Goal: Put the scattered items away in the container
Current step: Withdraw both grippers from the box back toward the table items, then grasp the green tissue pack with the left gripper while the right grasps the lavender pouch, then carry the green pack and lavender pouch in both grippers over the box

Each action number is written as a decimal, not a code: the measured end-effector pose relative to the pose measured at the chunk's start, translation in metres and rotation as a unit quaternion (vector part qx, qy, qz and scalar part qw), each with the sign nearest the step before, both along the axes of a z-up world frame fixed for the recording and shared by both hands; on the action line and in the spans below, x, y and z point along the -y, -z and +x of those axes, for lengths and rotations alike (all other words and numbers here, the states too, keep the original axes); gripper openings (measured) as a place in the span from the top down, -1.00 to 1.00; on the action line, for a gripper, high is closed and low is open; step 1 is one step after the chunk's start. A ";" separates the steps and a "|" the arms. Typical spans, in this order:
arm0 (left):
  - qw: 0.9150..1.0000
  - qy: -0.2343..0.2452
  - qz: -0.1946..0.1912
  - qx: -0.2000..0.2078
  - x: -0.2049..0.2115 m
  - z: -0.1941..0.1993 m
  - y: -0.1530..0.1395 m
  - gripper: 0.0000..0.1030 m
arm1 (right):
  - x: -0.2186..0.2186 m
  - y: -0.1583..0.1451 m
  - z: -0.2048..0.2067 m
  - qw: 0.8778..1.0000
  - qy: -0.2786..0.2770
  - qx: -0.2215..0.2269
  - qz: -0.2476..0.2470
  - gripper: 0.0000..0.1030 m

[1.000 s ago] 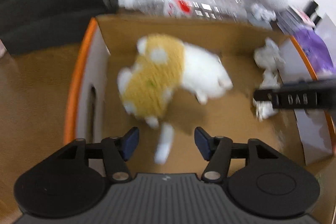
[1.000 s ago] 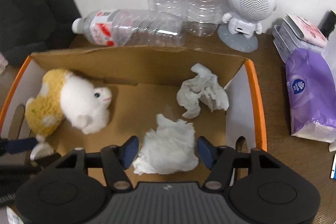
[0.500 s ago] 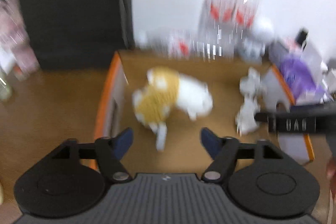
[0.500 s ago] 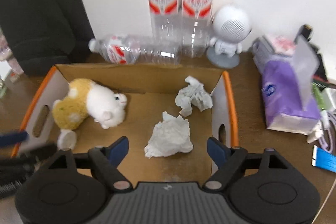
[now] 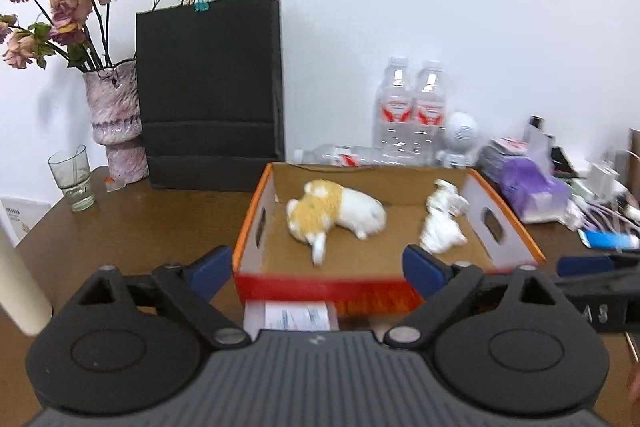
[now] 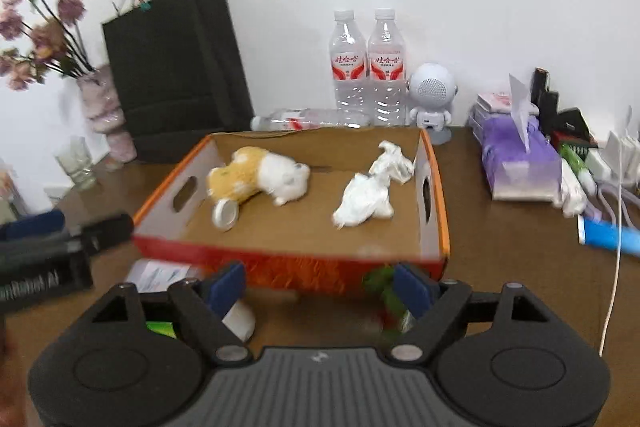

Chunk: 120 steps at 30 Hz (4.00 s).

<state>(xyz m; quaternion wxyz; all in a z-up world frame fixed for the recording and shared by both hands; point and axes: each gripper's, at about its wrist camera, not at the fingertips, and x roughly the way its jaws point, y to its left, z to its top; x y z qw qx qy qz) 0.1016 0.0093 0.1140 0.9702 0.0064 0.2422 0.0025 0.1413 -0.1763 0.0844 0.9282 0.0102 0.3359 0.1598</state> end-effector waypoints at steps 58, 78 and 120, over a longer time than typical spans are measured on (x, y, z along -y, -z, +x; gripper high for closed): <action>0.999 0.021 -0.024 -0.024 -0.015 -0.185 0.101 -0.97 | 0.040 0.099 -0.215 0.999 0.010 0.032 0.017 -0.77; 0.989 0.035 -0.039 -0.141 -0.030 0.007 0.106 -0.09 | -0.014 0.089 -0.071 0.994 -0.097 -0.036 -0.047 -0.27; 0.995 0.010 -0.011 0.102 0.009 -0.268 0.076 0.12 | 0.056 0.078 -0.283 0.995 0.024 0.096 0.007 0.41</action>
